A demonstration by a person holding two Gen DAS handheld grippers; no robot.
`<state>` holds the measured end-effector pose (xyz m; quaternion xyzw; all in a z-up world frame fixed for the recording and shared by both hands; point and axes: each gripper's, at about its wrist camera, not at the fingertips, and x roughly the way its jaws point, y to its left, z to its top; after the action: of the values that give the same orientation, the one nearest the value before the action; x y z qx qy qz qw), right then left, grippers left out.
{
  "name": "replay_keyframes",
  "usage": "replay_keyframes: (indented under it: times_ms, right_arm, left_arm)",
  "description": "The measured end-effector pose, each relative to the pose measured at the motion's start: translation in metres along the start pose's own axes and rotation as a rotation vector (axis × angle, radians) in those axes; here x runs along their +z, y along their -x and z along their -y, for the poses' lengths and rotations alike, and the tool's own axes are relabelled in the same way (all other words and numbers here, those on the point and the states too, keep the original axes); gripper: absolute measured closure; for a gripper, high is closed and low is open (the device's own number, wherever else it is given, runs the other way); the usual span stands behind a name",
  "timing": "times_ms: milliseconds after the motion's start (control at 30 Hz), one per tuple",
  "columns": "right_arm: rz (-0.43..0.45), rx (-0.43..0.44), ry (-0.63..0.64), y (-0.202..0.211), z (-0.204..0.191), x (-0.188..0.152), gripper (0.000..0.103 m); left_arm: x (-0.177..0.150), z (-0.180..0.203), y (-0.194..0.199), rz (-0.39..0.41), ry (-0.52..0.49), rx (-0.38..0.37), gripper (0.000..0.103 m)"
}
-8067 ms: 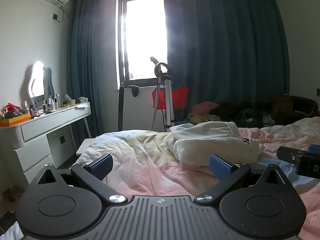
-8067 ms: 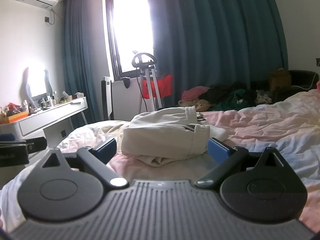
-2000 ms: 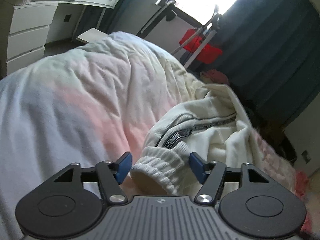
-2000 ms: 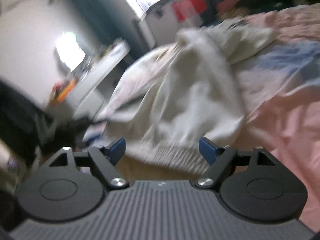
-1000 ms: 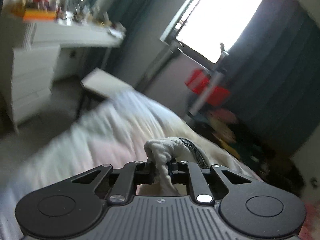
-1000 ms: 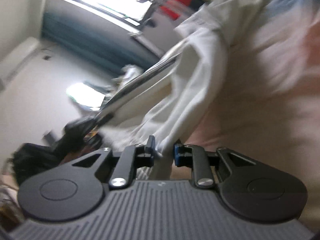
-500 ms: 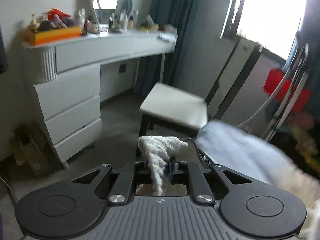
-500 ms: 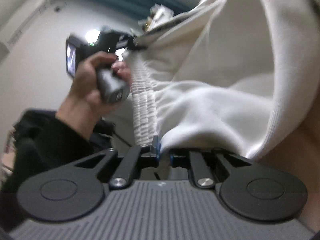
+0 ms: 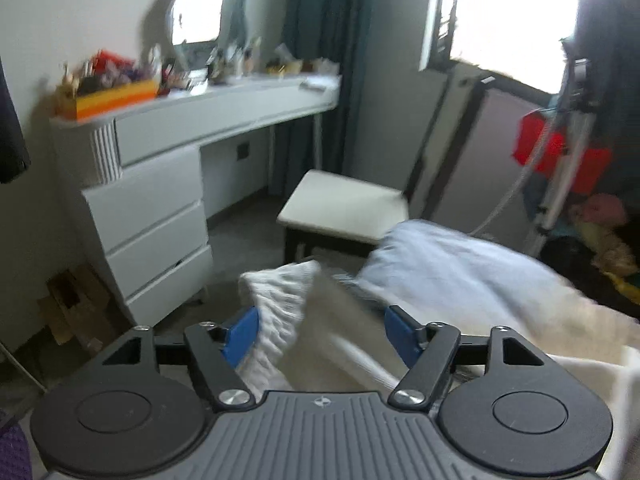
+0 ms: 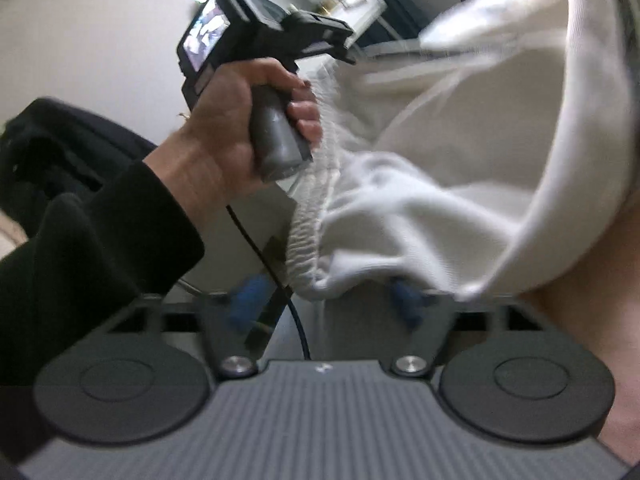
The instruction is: Fold clothes
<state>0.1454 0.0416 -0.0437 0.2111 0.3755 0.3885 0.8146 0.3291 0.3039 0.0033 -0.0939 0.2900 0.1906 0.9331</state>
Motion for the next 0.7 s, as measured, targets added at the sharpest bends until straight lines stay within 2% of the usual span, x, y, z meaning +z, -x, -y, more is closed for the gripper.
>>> replay_keyframes:
  times_ms: [100,233,300,533,600,633,700]
  right_arm:
    - [0.059,-0.075,0.113,0.057,-0.007,-0.003,0.024]
    - [0.130,-0.281,0.257,0.142,0.014,-0.007,0.024]
    - [0.168,-0.365,0.287,0.184,0.031,-0.010,0.024]
    - [0.288,-0.545,0.067,0.263,0.108,-0.009,0.022]
    - [0.322,-0.595,0.000,0.285,0.130,-0.009,0.023]
    - [0.335,-0.587,-0.016,0.295,0.133,-0.008,0.023]
    - [0.344,-0.577,-0.022,0.297,0.134,-0.008,0.024]
  left_arm:
    - [-0.011,0.033,0.073,0.053,-0.038,-0.044,0.022]
    - [-0.021,0.092,0.151,0.056,-0.068,-0.086,0.022]
    - [-0.026,0.122,0.189,0.051,-0.081,-0.106,0.022]
    - [-0.039,0.229,0.318,0.041,-0.140,-0.167,0.021]
    - [-0.036,0.251,0.346,0.105,-0.233,-0.154,0.020]
    - [-0.034,0.259,0.357,0.132,-0.263,-0.157,0.018]
    - [-0.029,0.263,0.366,0.136,-0.260,-0.187,0.013]
